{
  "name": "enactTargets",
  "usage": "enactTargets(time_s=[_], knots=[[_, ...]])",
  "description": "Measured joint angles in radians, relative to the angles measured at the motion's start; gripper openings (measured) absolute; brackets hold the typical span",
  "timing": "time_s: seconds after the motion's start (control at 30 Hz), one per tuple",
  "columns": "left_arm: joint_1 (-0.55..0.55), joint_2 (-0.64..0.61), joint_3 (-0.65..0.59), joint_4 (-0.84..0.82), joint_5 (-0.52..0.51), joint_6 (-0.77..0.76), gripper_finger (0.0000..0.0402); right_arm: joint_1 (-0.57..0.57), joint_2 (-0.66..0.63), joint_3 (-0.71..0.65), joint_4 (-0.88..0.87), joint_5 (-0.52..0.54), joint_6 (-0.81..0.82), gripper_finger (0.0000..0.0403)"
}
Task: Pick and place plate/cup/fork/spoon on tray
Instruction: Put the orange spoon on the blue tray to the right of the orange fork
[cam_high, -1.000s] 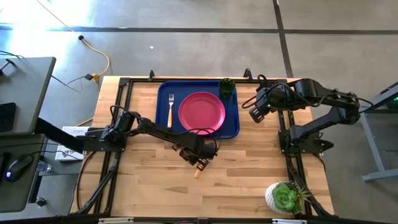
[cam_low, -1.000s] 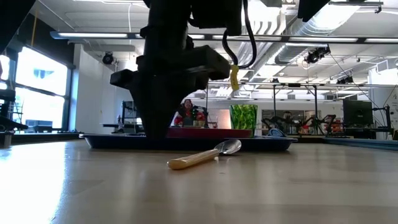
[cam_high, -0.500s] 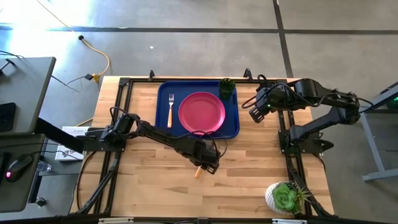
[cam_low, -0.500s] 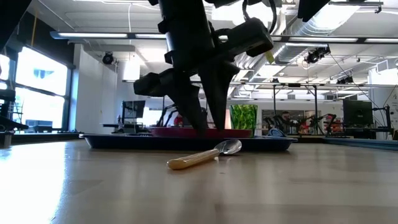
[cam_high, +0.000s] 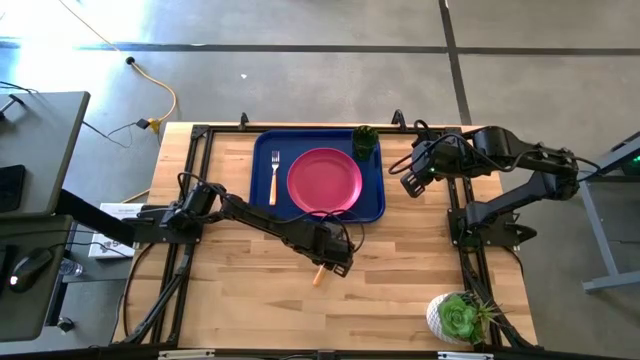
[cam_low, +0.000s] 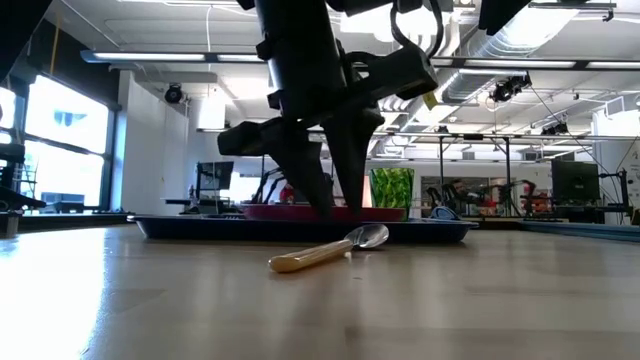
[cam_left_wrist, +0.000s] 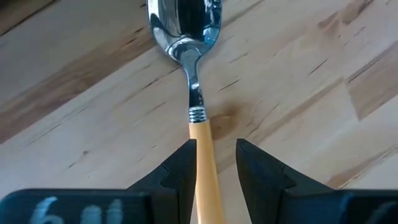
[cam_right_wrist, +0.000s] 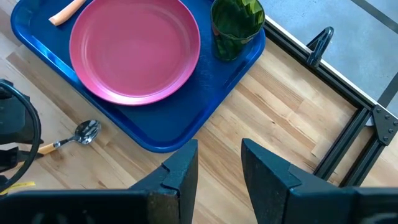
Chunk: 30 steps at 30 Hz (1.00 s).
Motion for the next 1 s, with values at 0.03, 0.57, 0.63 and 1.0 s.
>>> enactTargets(time_s=[0.03,0.57,0.63,1.0], knots=[[0.000,0.000,0.000,0.001,0.000,0.000,0.0104,0.000,0.000,0.000,0.000,0.000,0.000,0.0114],[0.002,0.032,0.001,-0.002,0.015,0.002,0.0103,0.000,0.000,0.000,0.000,0.000,0.019,0.0114],[0.002,0.035,-0.003,-0.006,0.017,0.002,0.0103,0.000,0.000,0.000,0.000,0.000,0.019,0.0114],[0.002,0.064,0.001,0.009,0.017,0.000,0.0103,0.000,0.000,0.000,0.000,0.000,0.019,0.0114]])
